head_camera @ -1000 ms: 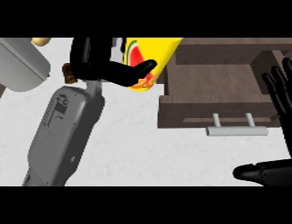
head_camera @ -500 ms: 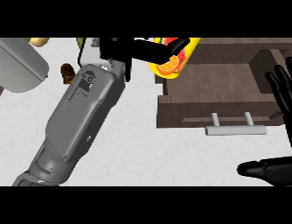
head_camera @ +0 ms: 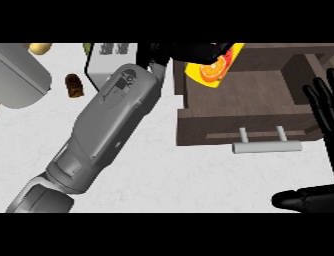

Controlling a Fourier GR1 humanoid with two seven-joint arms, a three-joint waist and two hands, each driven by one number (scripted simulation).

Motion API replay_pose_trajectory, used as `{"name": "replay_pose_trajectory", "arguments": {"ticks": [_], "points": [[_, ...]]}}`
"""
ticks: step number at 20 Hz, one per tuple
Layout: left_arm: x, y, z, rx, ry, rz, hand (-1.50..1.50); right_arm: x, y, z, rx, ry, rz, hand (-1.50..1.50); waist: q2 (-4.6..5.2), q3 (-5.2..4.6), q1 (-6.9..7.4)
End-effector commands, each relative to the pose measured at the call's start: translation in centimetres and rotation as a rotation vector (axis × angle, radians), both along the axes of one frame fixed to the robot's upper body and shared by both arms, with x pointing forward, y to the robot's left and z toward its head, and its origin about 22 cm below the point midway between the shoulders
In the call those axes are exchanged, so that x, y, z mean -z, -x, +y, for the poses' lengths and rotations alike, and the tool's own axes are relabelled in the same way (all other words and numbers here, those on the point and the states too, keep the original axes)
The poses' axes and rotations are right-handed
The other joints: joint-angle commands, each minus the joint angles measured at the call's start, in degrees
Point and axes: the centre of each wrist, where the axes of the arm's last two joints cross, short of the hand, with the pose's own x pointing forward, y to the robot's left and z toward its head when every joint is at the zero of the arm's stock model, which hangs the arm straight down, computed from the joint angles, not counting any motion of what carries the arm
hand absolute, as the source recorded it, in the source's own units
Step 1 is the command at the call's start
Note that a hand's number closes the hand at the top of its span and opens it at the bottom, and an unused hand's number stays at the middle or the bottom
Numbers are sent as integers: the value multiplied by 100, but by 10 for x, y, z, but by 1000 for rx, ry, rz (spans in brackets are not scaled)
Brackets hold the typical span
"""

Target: Pick up the cup, place it into the drawer and close the drawer

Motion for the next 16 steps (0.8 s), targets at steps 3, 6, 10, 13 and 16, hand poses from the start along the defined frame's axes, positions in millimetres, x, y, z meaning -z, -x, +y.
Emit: {"name": "replay_pose_trajectory", "arguments": {"ticks": [3,6,10,13,16], "points": [[13,-9,-11,-34,-52,52,150,9,1,-8,-21,22,-8,-150,33,4,-142],[13,-3,-22,-1,-84,68,150,9,-7,3,-6,-13,-23,-150,19,3,-107],[31,-8,-17,-23,-144,64,150,2,-10,8,-35,-1,-15,-150,63,3,-251],[29,-3,-25,-43,-180,56,150,-2,-18,5,-43,10,-8,-150,79,6,-337],[36,-5,-23,-29,-224,75,150,8,-2,5,-59,-4,-19,-150,71,7,-343]]}}
